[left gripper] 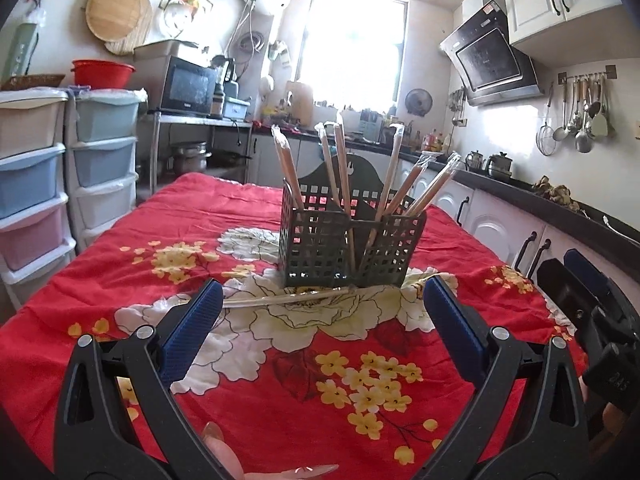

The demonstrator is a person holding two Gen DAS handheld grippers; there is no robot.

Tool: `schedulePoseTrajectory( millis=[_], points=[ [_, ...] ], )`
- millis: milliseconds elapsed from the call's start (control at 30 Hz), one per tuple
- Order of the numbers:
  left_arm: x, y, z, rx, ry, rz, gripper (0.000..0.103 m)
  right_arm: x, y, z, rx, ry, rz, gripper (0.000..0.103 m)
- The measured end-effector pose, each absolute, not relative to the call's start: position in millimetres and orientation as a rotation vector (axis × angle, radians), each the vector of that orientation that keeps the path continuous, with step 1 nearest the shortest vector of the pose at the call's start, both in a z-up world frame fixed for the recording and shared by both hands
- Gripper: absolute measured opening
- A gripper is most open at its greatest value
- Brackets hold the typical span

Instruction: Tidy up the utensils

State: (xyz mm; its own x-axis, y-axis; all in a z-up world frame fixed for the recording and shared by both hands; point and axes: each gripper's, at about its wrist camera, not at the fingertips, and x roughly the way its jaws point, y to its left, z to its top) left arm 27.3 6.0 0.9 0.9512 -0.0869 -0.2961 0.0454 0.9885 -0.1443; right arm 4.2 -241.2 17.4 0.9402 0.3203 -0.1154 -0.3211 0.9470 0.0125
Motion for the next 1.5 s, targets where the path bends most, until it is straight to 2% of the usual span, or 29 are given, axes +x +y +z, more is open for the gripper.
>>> schedulePoseTrajectory(
  millis=[400,1500],
  points=[
    [21.2,11.2,1.0,-0.146,0.254,-0.057,0.092,2.4,-240.0,12.2,0.000,0.108,0.309,0.097],
    [20.7,11.2,2.8,-0.142,0.248,-0.063,0.092,0.0,-242.6,12.2,0.006,0.099,0.292,0.097]
  ],
)
